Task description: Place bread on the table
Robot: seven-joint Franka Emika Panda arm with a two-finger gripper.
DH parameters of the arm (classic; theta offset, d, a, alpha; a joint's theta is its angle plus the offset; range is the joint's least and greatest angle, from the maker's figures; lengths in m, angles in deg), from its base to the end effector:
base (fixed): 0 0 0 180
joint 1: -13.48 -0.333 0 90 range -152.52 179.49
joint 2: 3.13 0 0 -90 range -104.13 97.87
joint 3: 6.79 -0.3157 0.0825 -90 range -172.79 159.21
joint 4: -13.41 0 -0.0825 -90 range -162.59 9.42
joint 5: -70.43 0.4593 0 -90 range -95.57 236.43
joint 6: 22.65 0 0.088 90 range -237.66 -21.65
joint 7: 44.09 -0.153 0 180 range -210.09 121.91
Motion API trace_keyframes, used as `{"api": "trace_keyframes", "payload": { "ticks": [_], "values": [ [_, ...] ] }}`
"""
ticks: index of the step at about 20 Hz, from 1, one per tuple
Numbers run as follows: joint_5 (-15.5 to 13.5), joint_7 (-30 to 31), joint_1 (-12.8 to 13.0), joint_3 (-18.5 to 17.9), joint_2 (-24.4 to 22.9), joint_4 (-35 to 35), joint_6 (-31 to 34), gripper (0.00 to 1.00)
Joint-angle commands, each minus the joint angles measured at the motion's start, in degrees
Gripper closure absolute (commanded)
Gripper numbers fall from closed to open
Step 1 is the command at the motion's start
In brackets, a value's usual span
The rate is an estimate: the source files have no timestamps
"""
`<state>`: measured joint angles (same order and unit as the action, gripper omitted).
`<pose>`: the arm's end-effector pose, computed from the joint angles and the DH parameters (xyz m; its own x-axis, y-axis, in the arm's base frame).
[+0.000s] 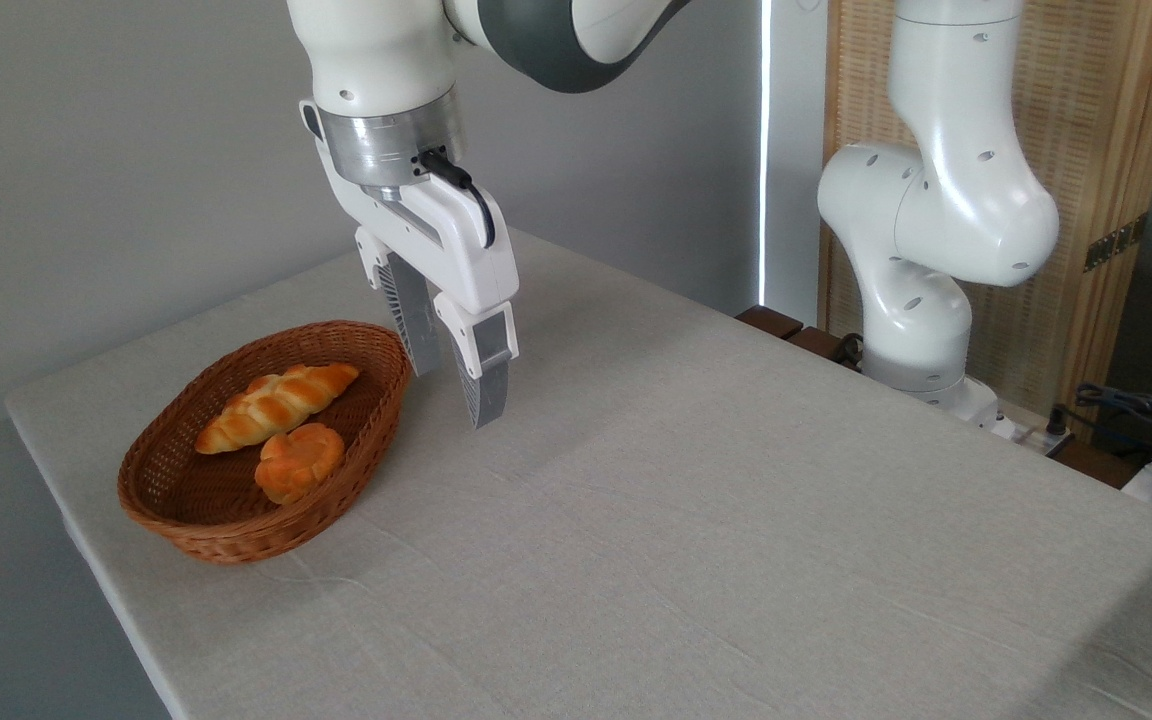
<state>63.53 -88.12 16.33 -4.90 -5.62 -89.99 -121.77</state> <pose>0.6152 -0.0677 0.4913 0.6759 -0.7347 0.0577 -0.7359 -0.6687 0.1063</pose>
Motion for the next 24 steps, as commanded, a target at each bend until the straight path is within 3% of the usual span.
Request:
{"api": "trace_keyframes", "payload": {
  "ticks": [1,24],
  "values": [
    [-0.7,0.6,0.1,-0.2,0.0,0.7,1.9,0.00],
    [-0.7,0.3,0.1,-0.1,0.0,0.7,2.7,0.00]
  ]
}}
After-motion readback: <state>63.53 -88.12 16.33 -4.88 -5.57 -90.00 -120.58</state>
